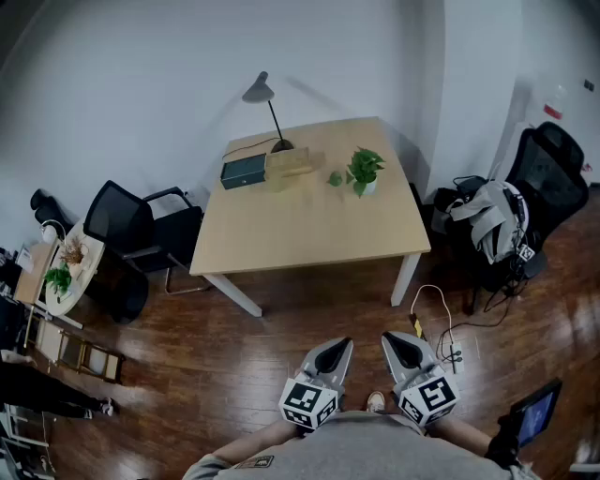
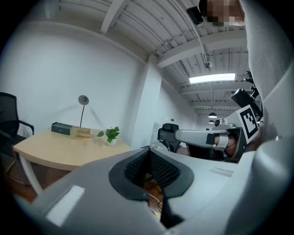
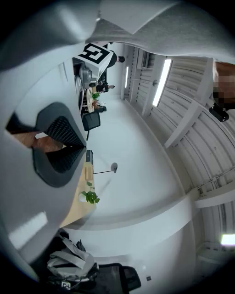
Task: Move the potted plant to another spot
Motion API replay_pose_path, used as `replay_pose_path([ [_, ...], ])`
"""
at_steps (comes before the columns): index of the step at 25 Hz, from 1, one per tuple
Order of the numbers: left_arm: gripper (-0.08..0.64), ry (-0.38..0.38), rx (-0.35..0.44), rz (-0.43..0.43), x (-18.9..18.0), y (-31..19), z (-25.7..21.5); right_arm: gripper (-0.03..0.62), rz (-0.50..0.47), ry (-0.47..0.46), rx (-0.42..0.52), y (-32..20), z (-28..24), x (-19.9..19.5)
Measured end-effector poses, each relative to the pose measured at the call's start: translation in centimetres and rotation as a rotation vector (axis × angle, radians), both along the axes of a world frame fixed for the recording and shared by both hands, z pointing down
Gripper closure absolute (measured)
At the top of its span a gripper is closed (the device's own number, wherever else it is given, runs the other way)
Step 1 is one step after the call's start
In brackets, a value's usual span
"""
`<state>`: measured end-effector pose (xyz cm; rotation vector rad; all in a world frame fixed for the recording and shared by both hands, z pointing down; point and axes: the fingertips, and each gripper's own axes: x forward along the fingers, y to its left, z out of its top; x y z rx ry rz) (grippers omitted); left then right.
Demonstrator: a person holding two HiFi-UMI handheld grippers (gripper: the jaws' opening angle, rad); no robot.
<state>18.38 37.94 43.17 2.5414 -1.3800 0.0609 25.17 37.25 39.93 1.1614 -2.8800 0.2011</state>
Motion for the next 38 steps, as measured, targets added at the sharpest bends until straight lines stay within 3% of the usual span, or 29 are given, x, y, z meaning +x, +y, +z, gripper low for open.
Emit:
replay_pose_path([
  [16,0.566,0.005,0.026,-0.128,3.4,-2.9,-0.2,0.588,-0.056,-0.023,0.007,-3.3,0.3,4.4],
  [22,0.566,0.002,0.004,-0.124,3.6,-4.8,0.4,0.588,-0.055,-0.017,0.0,-5.5,0.5,4.6],
  [32,0.566,0.023,-0.01,-0.082,0.4,-13.9,1.8,0.587,-0.018,0.008,-0.021,-14.0,2.0,1.4],
  [38,0.566,0.037,0.015,-0.068,-3.8,-21.7,0.3,0.588,0.005,0.024,-0.004,-21.1,0.7,-2.7],
])
